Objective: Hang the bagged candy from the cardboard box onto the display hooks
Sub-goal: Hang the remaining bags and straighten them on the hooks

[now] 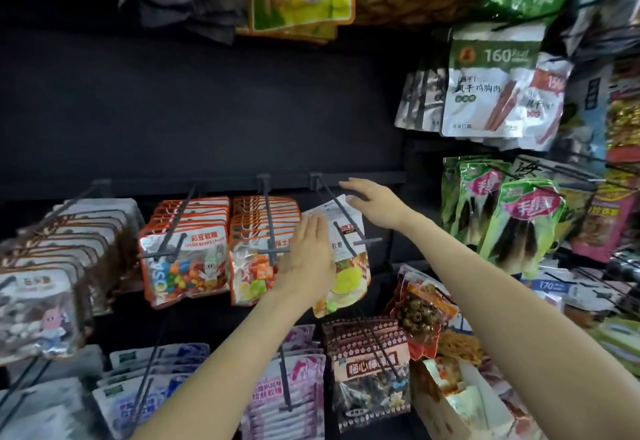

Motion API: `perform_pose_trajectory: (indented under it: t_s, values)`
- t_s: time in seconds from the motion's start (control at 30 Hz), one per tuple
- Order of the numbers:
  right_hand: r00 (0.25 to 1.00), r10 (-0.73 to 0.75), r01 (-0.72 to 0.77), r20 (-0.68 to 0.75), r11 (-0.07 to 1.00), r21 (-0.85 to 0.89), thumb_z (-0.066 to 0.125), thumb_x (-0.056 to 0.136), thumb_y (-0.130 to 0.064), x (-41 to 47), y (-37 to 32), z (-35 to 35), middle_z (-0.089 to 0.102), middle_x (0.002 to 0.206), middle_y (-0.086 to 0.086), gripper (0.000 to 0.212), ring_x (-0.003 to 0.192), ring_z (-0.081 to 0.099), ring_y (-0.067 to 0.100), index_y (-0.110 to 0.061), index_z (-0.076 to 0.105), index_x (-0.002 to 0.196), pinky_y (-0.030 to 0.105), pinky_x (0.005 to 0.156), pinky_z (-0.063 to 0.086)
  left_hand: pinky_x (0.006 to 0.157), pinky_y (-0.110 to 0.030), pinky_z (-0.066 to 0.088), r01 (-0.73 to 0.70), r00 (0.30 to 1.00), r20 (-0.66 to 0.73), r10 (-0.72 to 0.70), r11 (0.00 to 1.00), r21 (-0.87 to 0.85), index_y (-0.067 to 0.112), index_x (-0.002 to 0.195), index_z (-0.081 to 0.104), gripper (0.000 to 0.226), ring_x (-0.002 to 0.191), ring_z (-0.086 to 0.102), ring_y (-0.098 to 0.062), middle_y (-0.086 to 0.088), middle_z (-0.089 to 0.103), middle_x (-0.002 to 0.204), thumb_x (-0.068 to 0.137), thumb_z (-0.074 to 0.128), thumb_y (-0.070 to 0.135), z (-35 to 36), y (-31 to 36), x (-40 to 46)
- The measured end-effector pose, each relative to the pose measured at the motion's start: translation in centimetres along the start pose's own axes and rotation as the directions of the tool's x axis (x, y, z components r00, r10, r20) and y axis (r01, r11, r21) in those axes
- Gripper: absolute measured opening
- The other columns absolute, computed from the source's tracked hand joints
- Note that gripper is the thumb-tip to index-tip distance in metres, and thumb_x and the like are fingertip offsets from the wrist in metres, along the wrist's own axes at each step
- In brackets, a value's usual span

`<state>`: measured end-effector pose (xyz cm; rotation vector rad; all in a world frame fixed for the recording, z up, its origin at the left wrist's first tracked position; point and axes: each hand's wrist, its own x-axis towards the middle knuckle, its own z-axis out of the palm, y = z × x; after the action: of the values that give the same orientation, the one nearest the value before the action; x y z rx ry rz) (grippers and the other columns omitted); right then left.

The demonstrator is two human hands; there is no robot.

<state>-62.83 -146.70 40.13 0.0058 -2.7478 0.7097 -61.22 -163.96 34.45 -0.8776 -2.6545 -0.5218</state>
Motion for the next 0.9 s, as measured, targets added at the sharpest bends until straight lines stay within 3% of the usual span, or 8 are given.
perform_pose_trajectory:
  t_s: [0.1,0.2,0.3,0.43,0.57,0.67,0.77,0.9]
  values:
    - [0.999,0.052,-0.052,0.001,0.996,0.069,0.039,0.103,-0.029,2.7,-1.0,0.1,0.055,0.132,0.005,0.041,0.113,0.050,0.018,-0.013,0.048,0.139,0.021,0.091,0.033,0.115,-0.042,-0.013,-0.031,0.999,-0.008,0.037,0.929,0.370,-0.004,0.148,0.012,0.068,0.145,0.013,-0.031,-0.019,0.017,0.156,0.095,0.041,0.027,0.5,1.1,1.4]
    - [0.994,0.069,-0.067,0.086,0.997,-0.026,0.037,0.102,-0.021,4.8,-0.8,1.4,0.052,0.138,0.009,0.039,0.125,0.047,0.026,-0.010,0.048,0.138,0.025,0.094,0.033,0.115,-0.045,-0.012,-0.057,0.997,-0.009,0.071,0.870,0.490,-0.004,0.145,0.025,0.063,0.140,0.026,-0.029,-0.018,0.032,0.149,0.095,0.040,0.033,0.6,1.5,2.6]
    - [0.987,0.067,-0.062,0.145,0.997,-0.040,0.034,0.103,-0.019,5.2,0.9,2.7,0.045,0.145,0.010,0.040,0.131,0.042,0.027,-0.011,0.043,0.141,0.020,0.089,0.030,0.116,-0.044,-0.011,-0.070,0.995,-0.024,0.093,0.874,0.480,-0.003,0.144,0.026,0.061,0.141,0.025,-0.028,-0.017,0.033,0.149,0.095,0.042,0.031,0.7,1.3,2.9]
    - [0.977,-0.015,0.001,0.212,0.998,0.066,0.027,0.105,-0.029,4.3,2.3,3.1,0.014,0.159,0.003,0.045,0.147,0.010,0.016,-0.020,0.025,0.150,0.022,0.111,0.013,0.116,-0.043,-0.013,-0.105,0.992,-0.016,0.124,0.893,0.437,-0.003,0.146,0.017,0.062,0.145,0.014,-0.028,-0.019,0.020,0.155,0.096,0.040,0.024,0.9,0.8,2.4]
    - [0.966,-0.054,0.032,0.254,0.995,0.090,0.024,0.105,-0.036,3.1,3.1,3.3,-0.001,0.160,-0.002,0.050,0.147,-0.004,0.011,-0.025,0.014,0.153,0.025,0.115,0.005,0.118,-0.040,-0.011,-0.107,0.991,-0.040,0.129,0.930,0.352,-0.002,0.144,0.022,0.057,0.146,0.016,-0.025,-0.018,0.022,0.155,0.094,0.042,0.020,1.0,0.5,2.0]
    - [0.987,-0.060,0.046,0.146,0.995,0.093,0.028,0.105,-0.032,3.2,3.1,2.8,0.020,0.157,0.001,0.047,0.146,0.015,0.015,-0.019,0.027,0.150,0.021,0.111,0.013,0.119,-0.039,-0.006,-0.103,0.990,-0.058,0.127,0.945,0.310,0.001,0.138,0.031,0.052,0.142,0.027,-0.020,-0.012,0.037,0.148,0.093,0.045,0.022,0.8,0.4,2.2]
    - [0.998,-0.058,0.058,0.004,0.997,0.044,0.039,0.103,-0.023,4.6,2.8,2.2,0.052,0.138,0.005,0.038,0.127,0.046,0.021,-0.013,0.048,0.138,0.019,0.093,0.032,0.119,-0.040,-0.003,-0.077,0.991,-0.078,0.107,0.947,0.313,0.003,0.138,0.030,0.052,0.139,0.031,-0.022,-0.011,0.041,0.144,0.093,0.046,0.024,0.3,0.4,2.8]
    - [0.999,0.039,-0.041,-0.019,0.992,-0.122,0.048,0.097,-0.031,8.0,1.8,3.4,0.068,0.107,0.007,0.027,0.099,0.060,0.026,-0.015,0.068,0.107,0.039,0.090,0.048,0.118,-0.046,-0.007,-0.130,0.987,-0.030,0.155,0.906,0.402,0.004,0.150,0.009,0.064,0.145,0.018,-0.023,-0.012,0.022,0.156,0.097,0.039,0.023,0.7,0.3,4.0]
